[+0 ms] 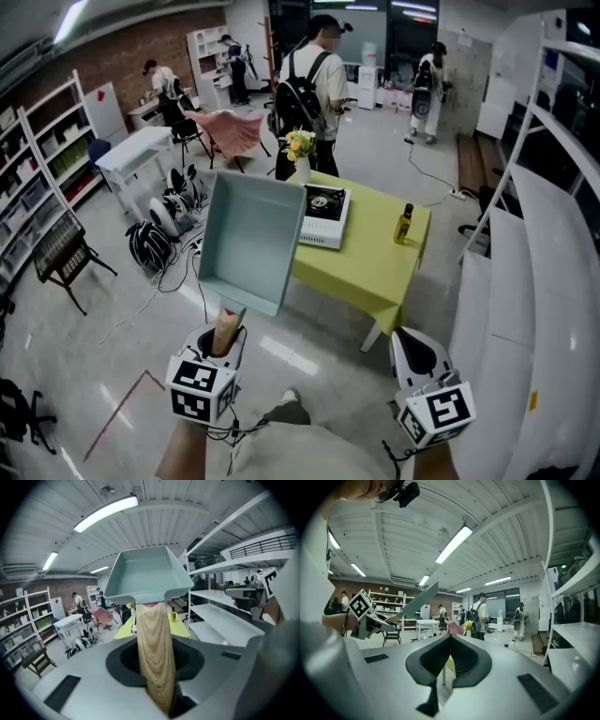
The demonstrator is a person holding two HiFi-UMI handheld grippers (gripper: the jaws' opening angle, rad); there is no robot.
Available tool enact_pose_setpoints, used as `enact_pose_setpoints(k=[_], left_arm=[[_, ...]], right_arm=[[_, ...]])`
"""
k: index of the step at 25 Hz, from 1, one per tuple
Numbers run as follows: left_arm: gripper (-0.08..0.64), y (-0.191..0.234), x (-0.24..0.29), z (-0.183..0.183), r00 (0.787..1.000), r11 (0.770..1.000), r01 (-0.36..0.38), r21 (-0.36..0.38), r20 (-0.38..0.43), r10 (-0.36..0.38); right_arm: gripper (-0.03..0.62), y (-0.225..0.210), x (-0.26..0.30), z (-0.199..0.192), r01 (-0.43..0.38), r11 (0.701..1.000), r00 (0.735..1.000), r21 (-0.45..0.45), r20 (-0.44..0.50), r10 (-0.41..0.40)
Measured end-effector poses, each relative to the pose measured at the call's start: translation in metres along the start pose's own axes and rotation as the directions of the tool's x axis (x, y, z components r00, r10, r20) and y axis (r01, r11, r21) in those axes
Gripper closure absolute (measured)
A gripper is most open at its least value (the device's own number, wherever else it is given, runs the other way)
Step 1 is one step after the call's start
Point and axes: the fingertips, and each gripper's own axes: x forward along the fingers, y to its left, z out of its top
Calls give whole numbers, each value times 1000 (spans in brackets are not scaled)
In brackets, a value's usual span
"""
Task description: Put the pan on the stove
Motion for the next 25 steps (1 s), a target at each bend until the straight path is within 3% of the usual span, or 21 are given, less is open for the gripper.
enact_pose_setpoints(k=[13, 25], left_arm=[[463, 12, 74, 8, 1000, 1000, 27, 8, -12, -27], [463, 74, 176, 37, 997, 997, 63, 41, -47, -61]], right_arm=[[586, -35, 60, -20, -7, 1000, 1000, -11, -28, 7], [586, -70, 180, -13, -16, 1000, 999, -6, -51, 16]])
